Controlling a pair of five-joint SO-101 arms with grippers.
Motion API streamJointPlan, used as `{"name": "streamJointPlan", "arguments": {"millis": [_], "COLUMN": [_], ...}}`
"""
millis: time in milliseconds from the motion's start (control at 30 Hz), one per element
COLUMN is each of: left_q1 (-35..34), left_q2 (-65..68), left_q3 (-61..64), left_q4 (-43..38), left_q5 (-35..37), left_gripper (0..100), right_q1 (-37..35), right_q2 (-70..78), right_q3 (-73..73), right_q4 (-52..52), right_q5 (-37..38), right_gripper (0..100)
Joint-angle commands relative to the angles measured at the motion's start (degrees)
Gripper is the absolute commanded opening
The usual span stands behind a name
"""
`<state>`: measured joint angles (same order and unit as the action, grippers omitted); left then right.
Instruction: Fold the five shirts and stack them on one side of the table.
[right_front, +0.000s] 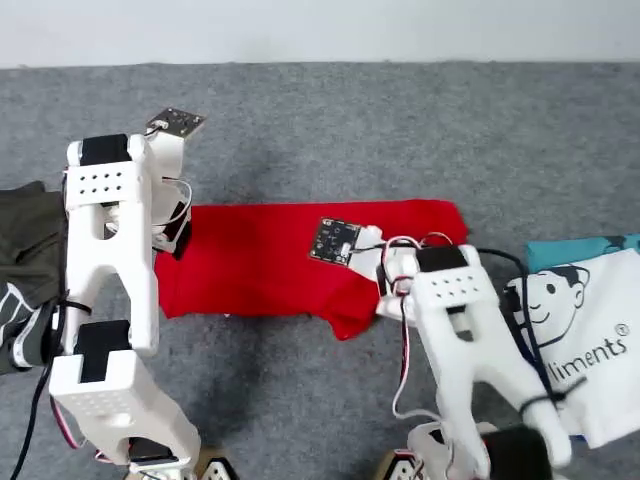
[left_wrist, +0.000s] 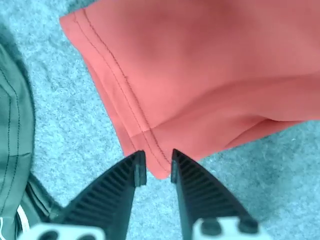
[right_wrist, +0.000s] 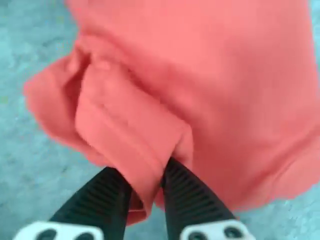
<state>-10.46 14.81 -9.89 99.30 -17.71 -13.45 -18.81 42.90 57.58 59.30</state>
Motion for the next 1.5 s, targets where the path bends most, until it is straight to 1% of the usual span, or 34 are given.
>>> {"name": "streamJointPlan", "arguments": {"millis": [0, 167, 300, 400, 467, 600, 667, 833, 967, 1133, 1233, 1367, 1467], "left_q1": [0.5, 0.5, 0.5, 0.5, 0.5, 0.5, 0.5, 0.5, 0.5, 0.5, 0.5, 0.5, 0.5], "left_q2": [-3.1, -3.1, -3.1, -3.1, -3.1, -3.1, -3.1, -3.1, -3.1, -3.1, -3.5, -3.5, -3.5], "left_q3": [-0.2, -0.1, -0.1, -0.1, -0.1, -0.1, -0.1, -0.1, 2.2, 4.4, 4.4, 4.4, 4.4], "left_q4": [1.1, 1.1, 1.1, 1.1, 1.1, 1.1, 1.1, 1.1, 1.0, -0.6, -0.4, -0.3, -0.4], "left_q5": [0.6, 0.6, 0.6, 0.6, 0.6, 0.5, 0.5, 0.5, 0.4, 0.4, 0.4, 0.5, 0.5], "left_gripper": [9, 9, 9, 9, 9, 9, 9, 9, 9, 9, 9, 9, 9], "right_q1": [-0.2, 0.0, -0.1, 0.0, 0.0, 0.0, 0.0, 0.0, -0.1, 0.1, 0.4, 0.6, -0.4], "right_q2": [4.6, 11.3, 17.7, 22.1, 24.7, 29.3, 32.1, 38.4, 42.6, 42.8, 38.4, 31.1, 28.3], "right_q3": [-4.3, -13.8, -18.7, -22.6, -25.3, -30.7, -33.1, -38.7, -39.5, -42.0, -45.5, -49.9, -49.7], "right_q4": [-5.5, -5.8, -6.1, -6.2, -6.2, -6.3, -6.3, -6.0, -6.3, -5.6, -0.9, 10.0, 18.1], "right_q5": [1.7, 1.8, 3.8, 3.8, 3.8, 3.8, 3.8, 3.8, 3.8, 3.8, 2.9, -7.1, -11.3], "right_gripper": [0.9, 0.9, 0.9, 1.7, 5.5, 19.1, 23.4, 23.7, 23.7, 23.7, 23.7, 23.8, 23.8]}}
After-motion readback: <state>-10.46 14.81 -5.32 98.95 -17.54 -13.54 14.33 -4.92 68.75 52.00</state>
